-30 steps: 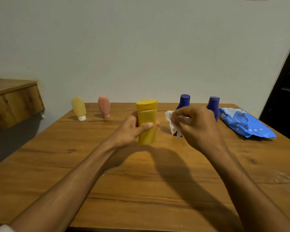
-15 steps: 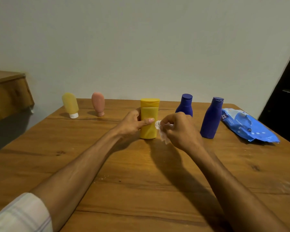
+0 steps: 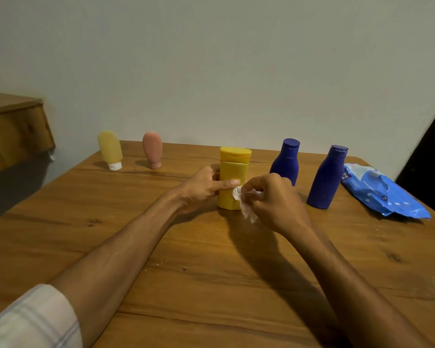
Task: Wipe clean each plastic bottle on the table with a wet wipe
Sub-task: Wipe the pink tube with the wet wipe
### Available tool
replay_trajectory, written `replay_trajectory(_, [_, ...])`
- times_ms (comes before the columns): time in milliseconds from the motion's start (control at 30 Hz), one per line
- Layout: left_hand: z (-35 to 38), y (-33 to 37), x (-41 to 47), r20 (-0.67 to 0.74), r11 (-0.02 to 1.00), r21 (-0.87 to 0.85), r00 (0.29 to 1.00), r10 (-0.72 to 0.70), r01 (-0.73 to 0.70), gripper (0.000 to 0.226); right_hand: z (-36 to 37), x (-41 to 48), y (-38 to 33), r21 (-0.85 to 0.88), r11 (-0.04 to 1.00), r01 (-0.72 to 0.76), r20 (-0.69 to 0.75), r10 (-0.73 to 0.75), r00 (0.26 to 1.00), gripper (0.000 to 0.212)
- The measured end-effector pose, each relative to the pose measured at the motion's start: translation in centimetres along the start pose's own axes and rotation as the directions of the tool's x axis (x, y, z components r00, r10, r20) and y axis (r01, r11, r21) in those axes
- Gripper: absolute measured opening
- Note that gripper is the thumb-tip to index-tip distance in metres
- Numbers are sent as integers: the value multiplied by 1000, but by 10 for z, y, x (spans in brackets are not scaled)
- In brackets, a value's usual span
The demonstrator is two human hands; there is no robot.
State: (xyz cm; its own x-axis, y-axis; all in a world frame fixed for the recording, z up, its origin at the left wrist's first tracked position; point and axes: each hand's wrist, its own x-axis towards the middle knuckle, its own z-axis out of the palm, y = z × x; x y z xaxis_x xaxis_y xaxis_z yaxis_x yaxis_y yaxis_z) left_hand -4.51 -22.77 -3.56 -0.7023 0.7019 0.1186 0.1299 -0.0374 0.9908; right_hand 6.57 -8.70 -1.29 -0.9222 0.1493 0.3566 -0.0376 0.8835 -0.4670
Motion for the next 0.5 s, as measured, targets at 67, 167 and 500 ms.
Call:
replay_trajectory(67, [0, -2, 2, 2, 999, -35, 1000, -17, 17, 41, 1, -1, -2, -3, 1000, 3, -2, -3, 1000, 21])
replay_trajectory(167, [0, -4, 3, 5, 995, -91, 999, -32, 32, 43, 1, -2, -5, -9, 1000, 16, -15, -16, 1000, 21])
replay_trajectory(500, [-3, -5, 1, 7, 989, -139, 998, -55, 55, 53, 0, -7, -18, 12, 999, 37, 2, -37, 999, 19])
